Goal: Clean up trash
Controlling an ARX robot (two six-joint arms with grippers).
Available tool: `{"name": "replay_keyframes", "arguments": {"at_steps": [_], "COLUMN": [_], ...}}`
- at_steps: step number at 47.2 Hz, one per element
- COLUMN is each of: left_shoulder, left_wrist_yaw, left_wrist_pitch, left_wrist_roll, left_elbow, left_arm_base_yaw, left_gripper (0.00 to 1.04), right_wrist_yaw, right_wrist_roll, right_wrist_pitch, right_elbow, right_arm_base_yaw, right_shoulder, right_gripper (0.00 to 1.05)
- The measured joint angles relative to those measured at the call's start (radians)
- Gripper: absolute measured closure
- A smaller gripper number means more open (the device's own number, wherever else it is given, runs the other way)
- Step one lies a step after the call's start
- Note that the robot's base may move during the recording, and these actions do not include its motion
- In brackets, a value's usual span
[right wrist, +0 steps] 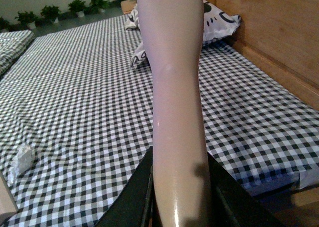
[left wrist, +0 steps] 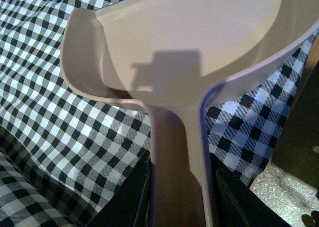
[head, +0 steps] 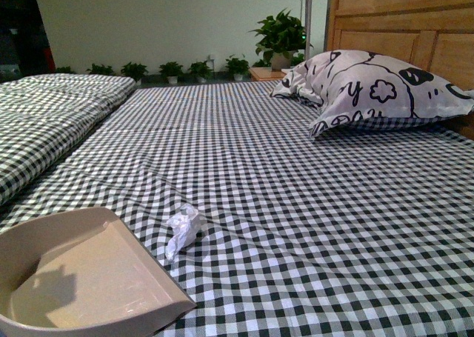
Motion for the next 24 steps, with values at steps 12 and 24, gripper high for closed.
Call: {"name": "replay_keyframes", "arguments": {"at_steps": [12, 24], "left_shoulder": [0.000, 0.000], "left_wrist_yaw": [-0.011, -0.021], "left_wrist_pitch": [0.023, -0.004], "left_wrist_roll": [0.020, 0.029], "left_elbow": [-0.010, -0.010], "left_arm_base_yaw": [-0.009, -0.009], "left_gripper": [0.76, 0.76], "right_wrist_yaw": [0.000, 0.000], "right_wrist_roll": [0.000, 0.000], "right_wrist_pitch": [0.000, 0.000], "right_elbow": [0.000, 0.000], "right_arm_base_yaw": [0.000, 0.000], "right_shoulder": [0.000, 0.000], "right_gripper": [0.83, 0.83]}}
